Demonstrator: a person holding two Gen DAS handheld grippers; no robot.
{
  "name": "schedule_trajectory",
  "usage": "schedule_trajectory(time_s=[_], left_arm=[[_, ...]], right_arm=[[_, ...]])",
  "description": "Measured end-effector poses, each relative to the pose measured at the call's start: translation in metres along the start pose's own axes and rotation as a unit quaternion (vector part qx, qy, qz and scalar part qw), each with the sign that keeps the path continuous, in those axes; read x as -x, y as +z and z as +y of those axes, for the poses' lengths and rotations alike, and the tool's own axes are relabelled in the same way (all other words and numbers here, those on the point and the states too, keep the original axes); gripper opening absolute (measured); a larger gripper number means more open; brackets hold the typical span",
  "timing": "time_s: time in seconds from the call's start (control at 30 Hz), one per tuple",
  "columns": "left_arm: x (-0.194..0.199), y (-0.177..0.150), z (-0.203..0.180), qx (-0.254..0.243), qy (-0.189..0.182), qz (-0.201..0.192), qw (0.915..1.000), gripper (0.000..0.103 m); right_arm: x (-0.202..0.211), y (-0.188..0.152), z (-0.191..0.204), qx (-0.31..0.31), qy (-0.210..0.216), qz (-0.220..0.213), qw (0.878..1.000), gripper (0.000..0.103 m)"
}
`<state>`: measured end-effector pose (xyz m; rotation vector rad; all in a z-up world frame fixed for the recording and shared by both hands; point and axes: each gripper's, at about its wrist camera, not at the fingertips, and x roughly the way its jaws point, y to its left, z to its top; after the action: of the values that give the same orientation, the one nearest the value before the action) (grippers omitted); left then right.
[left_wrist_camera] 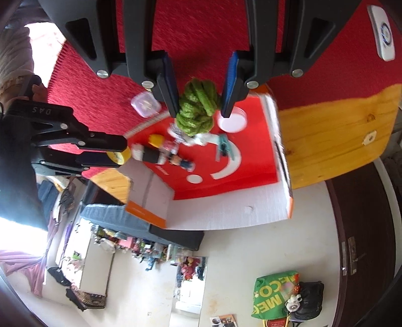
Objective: Organize objects
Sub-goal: 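Carry the yarn ball and yellow lid into the box and lower them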
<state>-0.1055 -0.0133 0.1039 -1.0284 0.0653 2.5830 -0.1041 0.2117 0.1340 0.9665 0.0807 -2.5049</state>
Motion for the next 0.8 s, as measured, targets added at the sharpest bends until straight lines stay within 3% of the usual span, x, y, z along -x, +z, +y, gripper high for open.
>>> schedule_trajectory(time_s=[0.43,0.8], left_arm=[[-0.066,0.045,0.025,-0.045,0.076,0.075,0.9933,0.035],[-0.101,0.054,0.037,-0.065,0.09,0.128,0.9854,0.035]], right_arm=[[-0.093,0.049,-0.018,0.023,-0.011,0.084,0.996,0.029],[-0.126,0.062,-0.022,0.035,-0.007,0.139,0.99,0.029]])
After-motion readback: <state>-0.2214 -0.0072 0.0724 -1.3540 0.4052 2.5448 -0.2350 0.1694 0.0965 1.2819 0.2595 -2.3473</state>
